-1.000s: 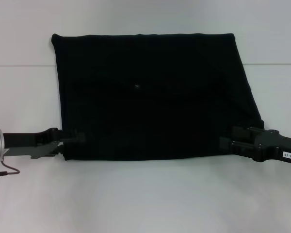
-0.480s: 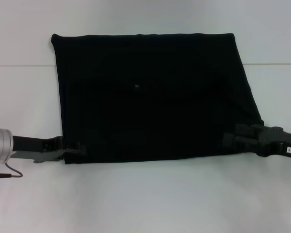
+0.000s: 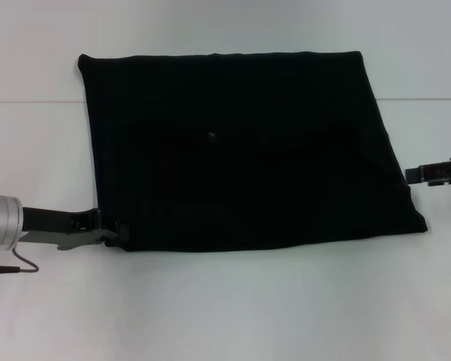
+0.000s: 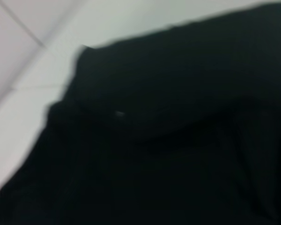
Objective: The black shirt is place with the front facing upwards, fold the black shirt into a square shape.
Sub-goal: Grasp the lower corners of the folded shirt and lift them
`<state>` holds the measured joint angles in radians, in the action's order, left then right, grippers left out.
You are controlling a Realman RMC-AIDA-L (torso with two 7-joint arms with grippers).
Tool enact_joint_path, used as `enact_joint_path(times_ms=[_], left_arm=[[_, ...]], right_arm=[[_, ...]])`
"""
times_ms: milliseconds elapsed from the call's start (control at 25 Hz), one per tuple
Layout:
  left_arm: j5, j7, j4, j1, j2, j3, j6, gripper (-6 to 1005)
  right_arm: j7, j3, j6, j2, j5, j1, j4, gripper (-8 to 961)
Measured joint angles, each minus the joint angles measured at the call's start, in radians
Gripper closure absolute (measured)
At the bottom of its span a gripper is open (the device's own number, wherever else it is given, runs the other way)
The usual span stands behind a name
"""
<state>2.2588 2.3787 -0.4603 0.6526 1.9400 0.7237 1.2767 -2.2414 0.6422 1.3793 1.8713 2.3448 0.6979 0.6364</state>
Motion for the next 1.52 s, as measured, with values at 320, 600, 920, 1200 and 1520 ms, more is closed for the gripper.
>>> enact_joint_path(times_ms=[320, 600, 920, 1200, 1520], left_arm=[[-0.008, -0.009, -0.001, 0.006, 0.001, -0.001, 0.023, 974], [-0.014, -0.011, -0.001, 0.011, 0.0, 0.0, 0.032, 974], [-0.015, -0.011, -0.001, 0.015, 0.0, 0.0, 0.033, 974], [-0.015, -0.01, -0.001, 0.016, 0.0, 0.0, 0.033, 974], [-0.015, -0.01, -0.001, 0.016, 0.0, 0.0, 0.033, 974]], right_arm=[[-0.229, 0.006, -0.104, -0.005, 0.229, 0.115, 0.0, 300], [-0.227, 0.067, -0.183, 0.017, 0.239, 0.13, -0.094, 309], [-0.224, 0.119, -0.229, 0.039, 0.24, 0.133, -0.121, 311], [-0.222, 0.143, -0.257, 0.055, 0.241, 0.139, -0.134, 338], [-0.209, 0.189, -0.276, 0.064, 0.241, 0.145, -0.13, 368]])
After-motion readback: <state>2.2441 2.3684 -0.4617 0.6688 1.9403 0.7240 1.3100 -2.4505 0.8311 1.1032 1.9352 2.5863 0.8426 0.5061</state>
